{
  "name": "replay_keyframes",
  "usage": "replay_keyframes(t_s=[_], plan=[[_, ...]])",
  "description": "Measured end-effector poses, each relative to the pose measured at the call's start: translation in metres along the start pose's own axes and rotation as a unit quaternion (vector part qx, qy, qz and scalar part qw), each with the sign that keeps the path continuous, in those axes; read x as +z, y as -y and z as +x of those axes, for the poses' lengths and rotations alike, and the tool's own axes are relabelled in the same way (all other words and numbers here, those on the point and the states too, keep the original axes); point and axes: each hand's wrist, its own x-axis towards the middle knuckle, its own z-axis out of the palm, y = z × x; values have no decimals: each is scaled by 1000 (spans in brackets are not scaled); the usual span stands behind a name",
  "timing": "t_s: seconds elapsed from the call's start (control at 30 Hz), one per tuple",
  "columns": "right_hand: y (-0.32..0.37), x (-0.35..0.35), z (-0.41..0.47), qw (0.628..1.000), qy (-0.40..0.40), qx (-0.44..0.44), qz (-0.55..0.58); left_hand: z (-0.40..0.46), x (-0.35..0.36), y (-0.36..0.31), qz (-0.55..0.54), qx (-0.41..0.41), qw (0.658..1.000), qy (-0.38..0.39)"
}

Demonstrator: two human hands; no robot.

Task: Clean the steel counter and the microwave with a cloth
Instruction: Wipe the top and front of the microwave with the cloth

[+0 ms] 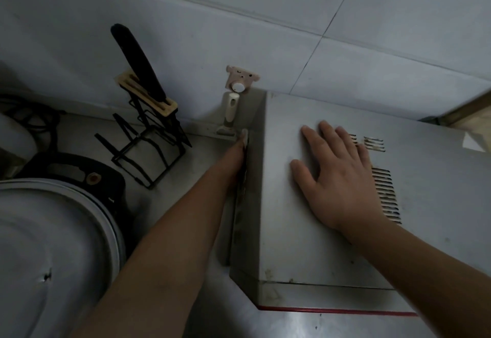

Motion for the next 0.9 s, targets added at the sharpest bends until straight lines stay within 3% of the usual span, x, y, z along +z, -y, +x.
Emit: replay_keyframes(t_s=[0.17,0.27,0.4,0.5,0.6,0.77,0.9], plan=[[-1,0,0,1000,1,1,2,-44,-2,26,-13,-20,1000,-20],[0,0,0,1000,2,5,-2,-78,-15,74,-4,-18,1000,5],[1,1,0,1000,-3,10,-3,-100,-32,158,-54,-39,997,-37],[1,1,-1,1000,-4,9,-4,-158,-32,165,3,-59,998,-15],[1,2,-1,1000,-10,5,-2,-204,-30,168,95,-34,994,43],[2,0,-1,1000,-21,3,-8,-230,-14,158,-9,32,997,70],[2,1,-2,1000,-20,5,-1,-236,0,145,43,111,987,110]])
